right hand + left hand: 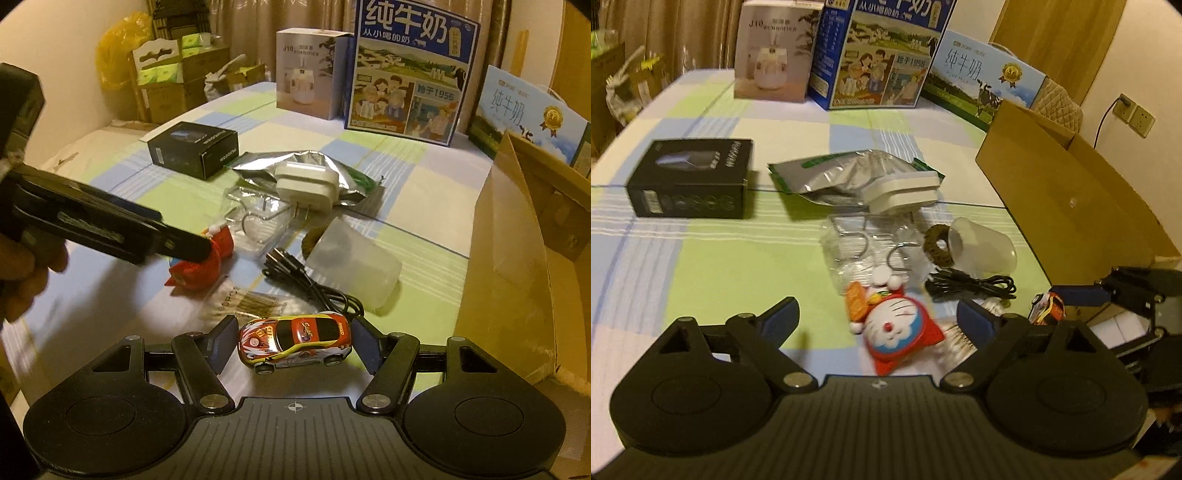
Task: Organize objects
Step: 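Grasp the red Doraemon toy with the left tool while the right tool lifts the car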
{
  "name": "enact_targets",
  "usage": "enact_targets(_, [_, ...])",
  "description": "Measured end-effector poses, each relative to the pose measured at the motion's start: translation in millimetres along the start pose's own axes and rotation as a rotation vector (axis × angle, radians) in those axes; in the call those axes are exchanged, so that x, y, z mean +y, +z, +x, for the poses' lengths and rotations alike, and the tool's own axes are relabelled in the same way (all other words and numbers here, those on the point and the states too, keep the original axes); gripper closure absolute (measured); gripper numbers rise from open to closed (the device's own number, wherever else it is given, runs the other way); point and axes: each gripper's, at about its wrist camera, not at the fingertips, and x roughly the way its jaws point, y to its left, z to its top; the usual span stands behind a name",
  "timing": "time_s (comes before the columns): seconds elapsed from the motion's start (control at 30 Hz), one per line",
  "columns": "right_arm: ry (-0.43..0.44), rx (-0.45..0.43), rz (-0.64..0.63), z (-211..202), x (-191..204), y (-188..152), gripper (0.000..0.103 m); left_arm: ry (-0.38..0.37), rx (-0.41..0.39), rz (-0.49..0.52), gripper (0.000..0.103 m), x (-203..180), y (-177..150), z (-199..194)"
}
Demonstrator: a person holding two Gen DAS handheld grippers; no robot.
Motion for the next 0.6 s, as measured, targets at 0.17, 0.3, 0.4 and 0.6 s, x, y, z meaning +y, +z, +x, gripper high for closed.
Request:
enact_targets(0.17, [0.008, -0.003, 0.002, 1, 2, 4, 0.039, 0.001, 0.041, -0.018, 0.03, -11, 2, 17])
enact_targets(0.3, [0.011, -0.006, 0.011, 1, 2, 4, 0.039, 0.034, 0.07, 0.0, 0.041, -16, 0, 28])
enact_targets(0.4, [0.017, -0.007, 0.03, 0, 0, 5, 0.039, 0.047, 0.09, -0.018, 0.048, -12, -2, 31])
enact_targets(0.6, [0.021, -0.016, 0.033, -3, 3, 8, 0.039, 0.074, 0.102, 0.004, 0.064, -15, -4, 28])
